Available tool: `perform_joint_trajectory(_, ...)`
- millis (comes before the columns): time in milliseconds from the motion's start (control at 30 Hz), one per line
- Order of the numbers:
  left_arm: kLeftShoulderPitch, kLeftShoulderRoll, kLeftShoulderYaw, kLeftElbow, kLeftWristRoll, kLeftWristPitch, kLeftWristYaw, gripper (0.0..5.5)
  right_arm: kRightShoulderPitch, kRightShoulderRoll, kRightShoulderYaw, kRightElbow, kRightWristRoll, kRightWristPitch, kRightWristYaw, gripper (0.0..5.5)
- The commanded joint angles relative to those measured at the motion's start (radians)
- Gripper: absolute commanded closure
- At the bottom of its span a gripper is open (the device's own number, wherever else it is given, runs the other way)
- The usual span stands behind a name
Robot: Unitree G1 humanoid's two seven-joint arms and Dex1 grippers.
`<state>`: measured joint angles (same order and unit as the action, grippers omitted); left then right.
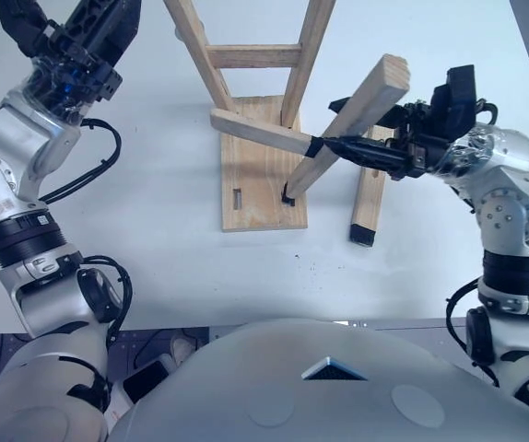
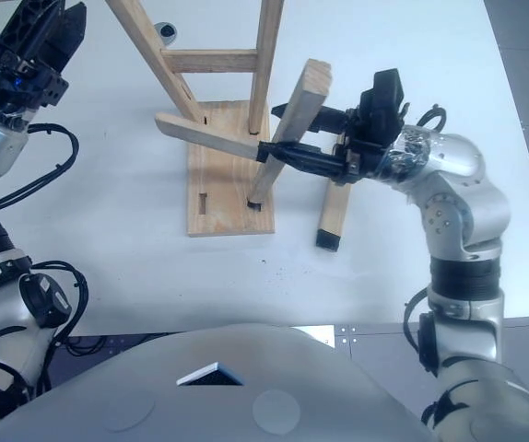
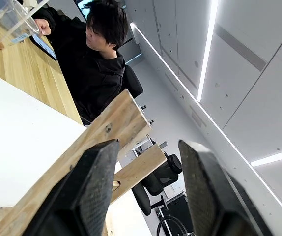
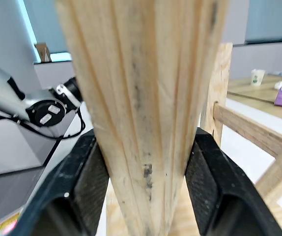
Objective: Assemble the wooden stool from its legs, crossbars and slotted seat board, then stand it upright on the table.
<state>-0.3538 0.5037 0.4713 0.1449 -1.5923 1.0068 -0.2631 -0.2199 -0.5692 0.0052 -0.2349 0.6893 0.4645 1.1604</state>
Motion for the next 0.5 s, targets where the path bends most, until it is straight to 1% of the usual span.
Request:
perform_joint_trajectory(33, 0.066, -0.036, 0.025, -0.076, 0.004, -0.027, 0.022, 3.31, -0.052, -0.125, 0.028, 0.050, -0.067, 0.018, 0.090, 3.45)
perform_joint_trajectory(167, 0.157, -0.084, 0.045, -0.157, -0.009, -0.063, 0.045, 3.31, -0.143, -0.202, 0.067, 0.089, -0.093, 0.015, 0.194, 3.45)
perform_joint_trajectory(333, 0.262, -0.168, 0.045, -0.269, -0.013, -0.128, 0.074, 3.31, -0.289, -0.233, 0.146, 0.137, -0.167, -0.011, 0.301, 3.45)
perform_joint_trajectory(400, 0.304, -0.198, 0.042, -0.304, -0.012, -0.152, 0.082, 3.31, -0.317, -0.234, 0.168, 0.135, -0.198, -0.023, 0.317, 3.45)
perform_joint_trajectory(500, 0.360, -0.236, 0.040, -0.339, -0.017, -0.184, 0.090, 3.31, -0.302, -0.237, 0.206, 0.076, -0.263, -0.033, 0.285, 3.45)
